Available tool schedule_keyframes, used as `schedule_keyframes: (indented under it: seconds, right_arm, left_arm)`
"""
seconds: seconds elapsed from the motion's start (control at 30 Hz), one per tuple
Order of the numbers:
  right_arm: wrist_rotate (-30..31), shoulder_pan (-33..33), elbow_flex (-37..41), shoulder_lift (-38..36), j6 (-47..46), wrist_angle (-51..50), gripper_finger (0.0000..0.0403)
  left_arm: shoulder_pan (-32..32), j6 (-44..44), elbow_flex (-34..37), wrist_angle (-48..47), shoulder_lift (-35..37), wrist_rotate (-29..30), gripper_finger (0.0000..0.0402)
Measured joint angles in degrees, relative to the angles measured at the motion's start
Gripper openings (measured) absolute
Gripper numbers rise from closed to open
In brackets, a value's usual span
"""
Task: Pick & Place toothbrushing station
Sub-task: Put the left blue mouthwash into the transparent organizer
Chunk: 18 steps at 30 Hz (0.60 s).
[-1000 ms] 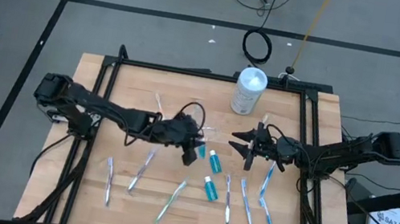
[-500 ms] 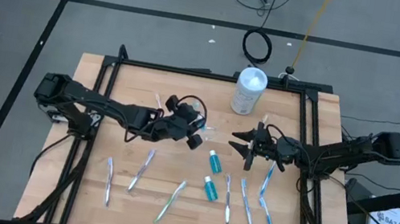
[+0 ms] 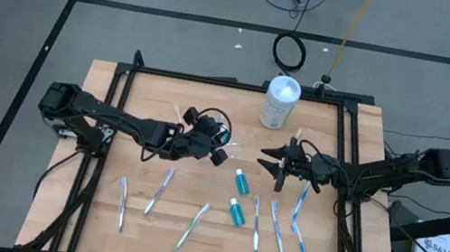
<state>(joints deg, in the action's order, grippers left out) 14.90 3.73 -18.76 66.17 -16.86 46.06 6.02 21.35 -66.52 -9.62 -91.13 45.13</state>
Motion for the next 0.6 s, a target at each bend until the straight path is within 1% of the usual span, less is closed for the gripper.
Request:
schedule_keyframes:
  seconds: [0.1, 0.27, 0.33, 0.5, 0.6]
  right_arm:
    - [0.00, 0.00, 0.00, 0.00, 0.00, 0.00, 0.0171]
    - [0.00, 0.00, 0.00, 0.01, 0.02, 0.74, 0.0171]
    - [-0.01, 0.00, 0.00, 0.01, 0.01, 0.87, 0.0171]
    - [-0.01, 0.00, 0.00, 0.00, 0.02, 0.92, 0.0171]
    - [-0.02, 0.00, 0.00, 0.00, 0.61, 0.90, 0.0171]
  left_arm:
    - [0.00, 0.40, 0.00, 1.09, -1.48, 1.89, 0.0104]
    - [-0.72, -0.46, 0.11, 4.36, -6.71, 1.83, 0.0104]
    - [-1.24, -0.27, 0.09, 7.01, -8.46, 1.78, 0.0104]
    - [-2.00, 2.69, 0.00, 7.11, -10.04, 2.47, 0.0104]
    - [-1.97, 2.71, -0.02, 6.81, -10.02, 2.49, 0.0104]
